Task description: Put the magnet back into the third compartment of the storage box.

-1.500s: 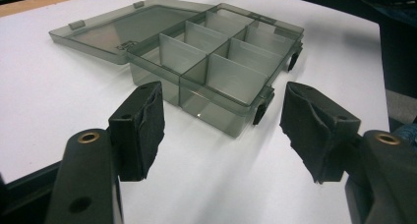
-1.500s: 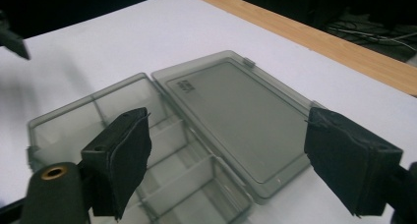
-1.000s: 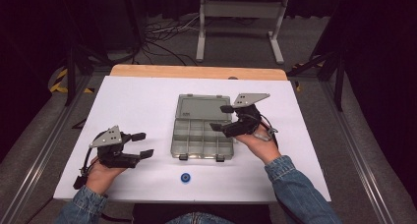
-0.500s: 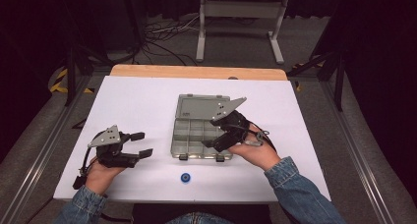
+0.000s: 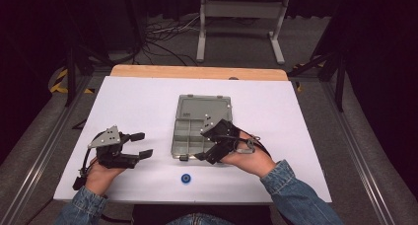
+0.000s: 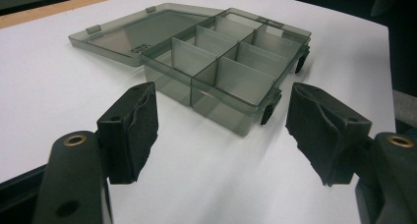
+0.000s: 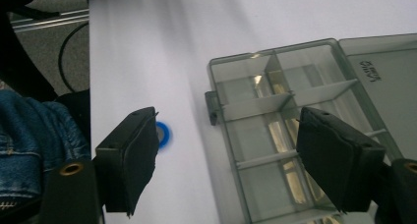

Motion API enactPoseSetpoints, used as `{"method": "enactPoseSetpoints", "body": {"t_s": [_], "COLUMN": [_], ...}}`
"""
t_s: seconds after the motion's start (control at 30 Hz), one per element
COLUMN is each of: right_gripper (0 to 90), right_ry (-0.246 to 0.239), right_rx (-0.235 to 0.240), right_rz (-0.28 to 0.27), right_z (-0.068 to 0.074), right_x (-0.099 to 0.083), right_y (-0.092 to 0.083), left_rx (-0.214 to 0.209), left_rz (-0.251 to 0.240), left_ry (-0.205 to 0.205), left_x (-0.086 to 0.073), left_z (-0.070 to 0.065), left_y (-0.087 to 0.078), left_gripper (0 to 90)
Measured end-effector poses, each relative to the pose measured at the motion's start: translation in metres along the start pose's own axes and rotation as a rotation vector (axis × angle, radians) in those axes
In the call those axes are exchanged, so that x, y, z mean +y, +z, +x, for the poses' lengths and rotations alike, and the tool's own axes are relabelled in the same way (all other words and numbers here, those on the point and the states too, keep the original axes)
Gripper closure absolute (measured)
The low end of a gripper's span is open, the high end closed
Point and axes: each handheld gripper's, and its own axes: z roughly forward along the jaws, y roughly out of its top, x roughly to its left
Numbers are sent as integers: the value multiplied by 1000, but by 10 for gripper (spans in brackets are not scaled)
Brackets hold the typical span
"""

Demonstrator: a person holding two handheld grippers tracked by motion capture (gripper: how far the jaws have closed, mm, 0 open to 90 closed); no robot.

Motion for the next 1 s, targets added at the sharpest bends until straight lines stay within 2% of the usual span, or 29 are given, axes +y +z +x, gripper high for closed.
{"method": "enactPoseSetpoints", "body": {"t_s": [0.13, 0.33, 0.73, 1.0], "right_gripper": [246, 254, 291, 293], "right_ry": [-18, -32, -42, -52], "right_rx": [46, 68, 73, 86], "right_rz": [-8, 3, 77, 99], "right_z": [5, 10, 18, 23], "right_x": [1, 1, -4, -7], "right_y": [4, 13, 36, 47], "left_rx": [3, 0, -4, -4], "left_rz": [1, 0, 1, 3], "left_ry": [3, -2, -4, -4], "left_x": [0, 0, 0, 0], "left_z": [0, 0, 0, 0], "left_y": [0, 0, 0, 1], "left_gripper": [287, 286, 287, 287]}}
